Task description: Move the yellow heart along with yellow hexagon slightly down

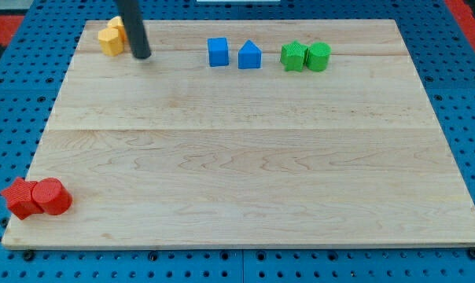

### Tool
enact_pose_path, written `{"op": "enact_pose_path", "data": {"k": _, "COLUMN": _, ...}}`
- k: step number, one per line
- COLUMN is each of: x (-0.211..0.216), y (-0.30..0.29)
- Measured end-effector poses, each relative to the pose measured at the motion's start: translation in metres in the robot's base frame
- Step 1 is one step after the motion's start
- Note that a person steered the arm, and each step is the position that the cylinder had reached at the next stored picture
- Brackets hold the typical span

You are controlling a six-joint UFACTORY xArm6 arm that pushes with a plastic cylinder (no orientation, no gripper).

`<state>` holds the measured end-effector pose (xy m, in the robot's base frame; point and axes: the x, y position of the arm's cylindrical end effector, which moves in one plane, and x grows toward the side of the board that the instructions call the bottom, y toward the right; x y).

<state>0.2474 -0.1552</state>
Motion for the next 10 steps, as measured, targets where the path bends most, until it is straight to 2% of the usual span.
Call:
{"op": "enact_pose_path", "data": {"k": 1, "x": -0.055, "y": 0.001}}
{"op": "enact_pose_path", "data": {"k": 3, "x": -0.056, "y": -0.104}}
{"op": "enact_pose_path", "data": {"k": 5, "x": 0.0, "y": -0.056}}
{"op": "enact_pose_path", "data": {"k": 6, "x": 0.0, "y": -0.047}}
{"op": "enact_pose_path", "data": {"k": 9, "x": -0.016, "y": -0.078}}
{"op": "enact_pose_path", "data": {"k": 10, "x": 0.017, "y": -0.083}}
